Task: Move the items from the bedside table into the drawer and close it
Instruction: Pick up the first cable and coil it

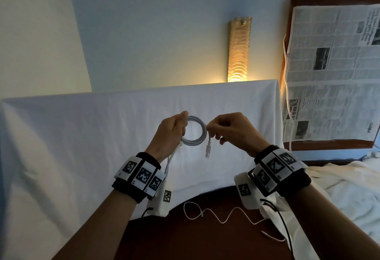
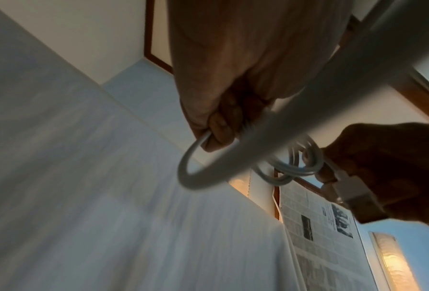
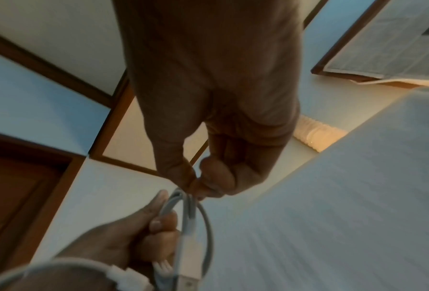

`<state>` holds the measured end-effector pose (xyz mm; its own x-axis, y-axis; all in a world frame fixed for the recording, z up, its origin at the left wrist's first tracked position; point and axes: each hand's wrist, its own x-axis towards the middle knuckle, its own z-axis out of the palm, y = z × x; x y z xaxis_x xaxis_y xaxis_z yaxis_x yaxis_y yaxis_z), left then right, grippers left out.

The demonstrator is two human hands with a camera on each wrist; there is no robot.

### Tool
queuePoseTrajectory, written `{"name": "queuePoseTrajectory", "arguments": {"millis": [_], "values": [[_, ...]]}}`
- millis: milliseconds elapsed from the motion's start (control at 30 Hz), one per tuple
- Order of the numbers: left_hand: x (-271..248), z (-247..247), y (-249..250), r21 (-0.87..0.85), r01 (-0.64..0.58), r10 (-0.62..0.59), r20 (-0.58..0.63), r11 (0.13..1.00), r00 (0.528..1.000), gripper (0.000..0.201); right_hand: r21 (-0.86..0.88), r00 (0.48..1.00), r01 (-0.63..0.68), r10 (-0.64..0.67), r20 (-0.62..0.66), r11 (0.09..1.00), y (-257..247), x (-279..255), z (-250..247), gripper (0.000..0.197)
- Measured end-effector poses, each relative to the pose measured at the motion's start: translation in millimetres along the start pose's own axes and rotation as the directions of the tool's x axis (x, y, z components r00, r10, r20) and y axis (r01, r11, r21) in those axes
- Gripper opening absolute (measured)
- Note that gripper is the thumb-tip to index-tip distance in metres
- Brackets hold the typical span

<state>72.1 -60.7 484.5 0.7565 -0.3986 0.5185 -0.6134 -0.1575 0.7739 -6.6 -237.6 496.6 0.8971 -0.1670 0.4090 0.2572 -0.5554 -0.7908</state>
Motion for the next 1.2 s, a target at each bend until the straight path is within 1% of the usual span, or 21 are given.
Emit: {"name": "queuePoseTrajectory", "arguments": {"millis": [67, 167, 300, 367, 400, 467, 533, 600, 633, 667, 733, 767, 800, 833, 900, 933, 967, 1033, 1067, 1100, 1200], "values": [[0, 2, -1, 0.061, -0.021, 0.022, -0.022, 0.998, 1.000, 0.041, -0.018, 0.998, -0.052, 0.053, 0.028, 0.998, -1, 1, -1, 0.020], [0, 4, -5, 0.119, -0.025, 0.029, -0.033, 0.993, 0.999, 0.043, 0.079, 0.983, -0.162, 0.154, 0.105, 0.984, -4, 2, -1, 0.018], [1, 5, -11, 0.211, -0.047, 0.057, -0.045, 0.976, 0.997, 0.051, 0.100, 0.956, -0.259, 0.241, 0.166, 0.961, -12, 2, -1, 0.015], [2, 6, -12, 0.222, -0.052, 0.065, -0.048, 0.974, 0.997, 0.051, 0.126, 0.957, -0.273, 0.255, 0.139, 0.954, -14, 4, -1, 0.018], [2, 6, -13, 0.229, -0.050, 0.062, -0.048, 0.972, 0.997, 0.052, 0.181, 0.959, -0.279, 0.263, 0.110, 0.943, -14, 6, -1, 0.019], [3, 7, -14, 0.245, -0.038, 0.051, -0.047, 0.969, 0.998, 0.051, 0.373, 0.956, -0.289, 0.284, 0.069, 0.882, -12, 7, 2, 0.018], [3, 10, -14, 0.244, -0.021, 0.032, -0.042, 0.969, 0.999, 0.047, 0.526, 0.965, -0.240, 0.259, 0.038, 0.816, -12, 6, 9, 0.014], [3, 13, -13, 0.192, 0.007, 0.000, -0.038, 0.981, 0.999, 0.044, 0.548, 0.978, -0.129, 0.199, -0.069, 0.826, -11, 4, 20, 0.011], [4, 14, -11, 0.138, 0.029, -0.024, -0.041, 0.990, 0.999, 0.043, 0.511, 0.976, -0.066, 0.163, -0.147, 0.857, -10, 2, 26, 0.011], [4, 14, -9, 0.073, 0.054, -0.051, -0.043, 0.996, 0.998, 0.042, 0.422, 0.966, -0.008, 0.116, -0.231, 0.906, -8, 1, 31, 0.012], [4, 12, -4, -0.058, 0.104, -0.106, -0.031, 0.993, 0.994, 0.044, 0.090, 0.926, 0.095, -0.055, -0.372, 0.991, -2, -1, 39, 0.013], [4, 11, -2, -0.117, 0.137, -0.139, -0.010, 0.984, 0.990, 0.045, -0.096, 0.899, 0.129, -0.157, -0.409, 0.987, 1, -1, 42, 0.015], [3, 11, 1, -0.173, 0.176, -0.175, 0.019, 0.969, 0.984, 0.045, -0.231, 0.874, 0.147, -0.235, -0.424, 0.962, 5, -1, 44, 0.018], [2, 10, 3, -0.228, 0.216, -0.210, 0.052, 0.949, 0.976, 0.044, -0.287, 0.859, 0.155, -0.272, -0.434, 0.945, 8, 0, 45, 0.019], [-1, 12, 6, -0.333, 0.277, -0.249, 0.125, 0.901, 0.960, 0.044, -0.223, 0.852, 0.181, -0.266, -0.451, 0.958, 15, 6, 46, 0.022], [-2, 13, 7, -0.381, 0.300, -0.259, 0.156, 0.875, 0.953, 0.044, -0.129, 0.867, 0.199, -0.236, -0.439, 0.971, 18, 9, 45, 0.022], [-3, 13, 8, -0.417, 0.318, -0.266, 0.180, 0.851, 0.947, 0.044, -0.005, 0.898, 0.210, -0.195, -0.395, 0.978, 18, 11, 43, 0.023], [-2, 12, 8, -0.444, 0.331, -0.274, 0.188, 0.833, 0.943, 0.044, 0.245, 0.967, 0.191, -0.141, -0.210, 0.950, 18, 13, 38, 0.021], [-1, 10, 6, -0.445, 0.332, -0.280, 0.180, 0.832, 0.943, 0.045, 0.307, 0.984, 0.167, -0.137, -0.117, 0.937, 17, 13, 36, 0.019], [-1, 9, 5, -0.446, 0.332, -0.284, 0.173, 0.831, 0.943, 0.045, 0.307, 0.988, 0.155, -0.144, -0.060, 0.939, 15, 12, 33, 0.019], [-1, 7, 4, -0.448, 0.330, -0.278, 0.178, 0.831, 0.944, 0.045, 0.217, 0.985, 0.163, -0.171, 0.020, 0.962, 11, 8, 30, 0.025]]}}
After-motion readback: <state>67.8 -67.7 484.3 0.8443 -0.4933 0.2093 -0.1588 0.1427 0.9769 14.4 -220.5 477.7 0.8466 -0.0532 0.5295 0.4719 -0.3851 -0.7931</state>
